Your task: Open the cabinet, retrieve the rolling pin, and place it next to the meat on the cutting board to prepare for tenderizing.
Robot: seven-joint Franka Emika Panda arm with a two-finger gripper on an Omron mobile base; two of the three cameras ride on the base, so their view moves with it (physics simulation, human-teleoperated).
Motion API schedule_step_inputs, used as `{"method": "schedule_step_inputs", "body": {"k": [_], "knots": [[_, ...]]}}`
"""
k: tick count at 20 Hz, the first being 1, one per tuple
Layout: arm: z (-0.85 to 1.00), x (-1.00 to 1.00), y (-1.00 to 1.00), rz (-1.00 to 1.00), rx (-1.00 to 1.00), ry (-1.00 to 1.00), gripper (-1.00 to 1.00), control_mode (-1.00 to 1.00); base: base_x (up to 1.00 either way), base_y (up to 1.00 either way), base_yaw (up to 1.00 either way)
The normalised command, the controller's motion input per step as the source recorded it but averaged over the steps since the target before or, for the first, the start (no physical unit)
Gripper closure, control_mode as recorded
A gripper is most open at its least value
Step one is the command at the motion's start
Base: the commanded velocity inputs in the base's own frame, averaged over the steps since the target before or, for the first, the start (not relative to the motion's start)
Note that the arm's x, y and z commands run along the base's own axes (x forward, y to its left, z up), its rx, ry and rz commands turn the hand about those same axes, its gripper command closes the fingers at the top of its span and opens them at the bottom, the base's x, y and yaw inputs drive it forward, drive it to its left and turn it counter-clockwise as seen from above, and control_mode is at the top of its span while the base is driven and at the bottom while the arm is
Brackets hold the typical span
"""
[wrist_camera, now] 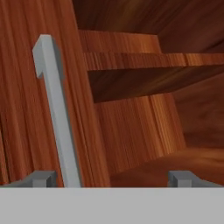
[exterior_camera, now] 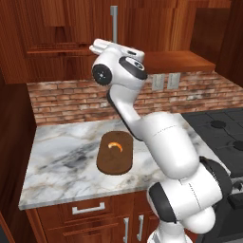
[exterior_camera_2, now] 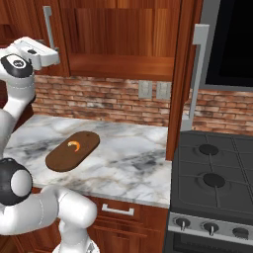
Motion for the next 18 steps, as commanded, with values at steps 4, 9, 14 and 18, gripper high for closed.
{"method": "schedule_step_inputs", "body": {"k": [4,9,14,18], "knots": [[0.0,0.51,0.0,0.01,0.0,0.0,-1.0,-1.0,0.0,0.0,0.0],[0.0,0.5,0.01,0.01,0.0,0.0,-1.0,-1.0,0.0,0.0,0.0],[0.0,0.46,0.03,0.01,0.0,0.0,-1.0,-1.0,0.0,0.0,0.0],[0.0,0.46,0.04,0.0,0.0,0.0,-1.0,-1.0,0.0,0.0,0.0]]}}
